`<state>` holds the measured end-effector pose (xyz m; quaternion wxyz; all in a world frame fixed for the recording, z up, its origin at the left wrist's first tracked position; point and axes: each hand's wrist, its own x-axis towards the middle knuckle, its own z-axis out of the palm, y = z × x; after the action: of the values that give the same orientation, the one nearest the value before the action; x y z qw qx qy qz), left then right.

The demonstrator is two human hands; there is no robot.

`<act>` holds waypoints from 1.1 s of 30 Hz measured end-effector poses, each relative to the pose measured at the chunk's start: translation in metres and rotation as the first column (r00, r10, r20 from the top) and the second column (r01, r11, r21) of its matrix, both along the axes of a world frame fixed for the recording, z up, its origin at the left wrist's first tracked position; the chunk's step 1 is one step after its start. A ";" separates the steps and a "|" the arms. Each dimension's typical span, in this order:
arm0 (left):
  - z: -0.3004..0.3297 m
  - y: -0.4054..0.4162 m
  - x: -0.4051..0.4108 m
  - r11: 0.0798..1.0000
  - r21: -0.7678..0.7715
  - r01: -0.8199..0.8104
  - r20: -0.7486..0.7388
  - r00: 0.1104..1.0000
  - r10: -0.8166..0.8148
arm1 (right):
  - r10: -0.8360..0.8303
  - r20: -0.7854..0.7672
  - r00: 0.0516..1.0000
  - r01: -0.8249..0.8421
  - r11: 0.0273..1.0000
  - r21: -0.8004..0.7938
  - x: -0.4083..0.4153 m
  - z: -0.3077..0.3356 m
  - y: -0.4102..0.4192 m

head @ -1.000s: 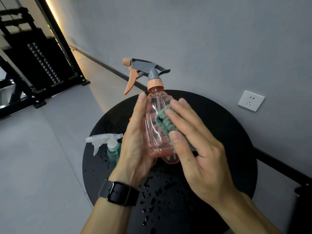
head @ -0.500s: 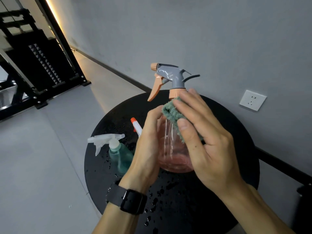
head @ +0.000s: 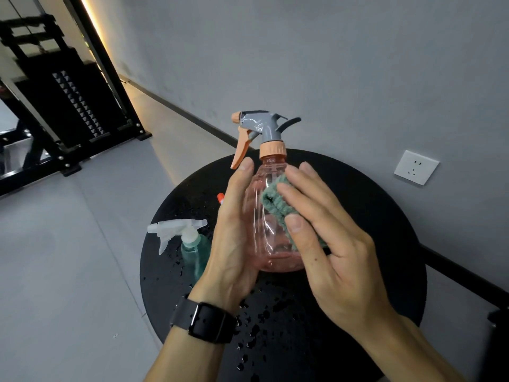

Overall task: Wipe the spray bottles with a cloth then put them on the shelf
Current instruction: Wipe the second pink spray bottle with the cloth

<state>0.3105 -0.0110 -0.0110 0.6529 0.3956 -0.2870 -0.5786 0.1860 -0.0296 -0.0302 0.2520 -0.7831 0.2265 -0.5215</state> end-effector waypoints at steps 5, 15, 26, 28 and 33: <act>-0.002 -0.005 0.004 0.998 -0.028 -0.053 -0.125 0.991 0.049 | 0.014 -0.004 1.000 -0.014 0.999 -0.032 -0.001 -0.004 0.006; -0.003 -0.003 -0.004 0.996 -0.051 -0.072 0.022 0.997 0.073 | -0.006 0.004 1.000 0.006 0.998 -0.067 -0.003 0.000 0.001; -0.005 0.002 -0.003 0.996 0.030 0.082 0.115 0.990 -0.085 | -0.020 0.040 0.999 0.018 0.999 0.049 -0.002 0.007 -0.007; -0.005 0.001 -0.004 0.998 0.013 0.063 0.116 0.991 -0.064 | -0.015 0.043 0.999 0.013 0.998 0.068 -0.002 0.007 -0.006; -0.006 0.000 0.001 0.999 -0.030 0.016 0.070 0.997 -0.014 | -0.010 0.036 0.999 0.007 0.997 0.072 -0.003 0.001 -0.002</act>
<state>0.3112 -0.0110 -0.0166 0.6442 0.4033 -0.3215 -0.5648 0.1830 -0.0316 -0.0292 0.2818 -0.7628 0.2439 -0.5284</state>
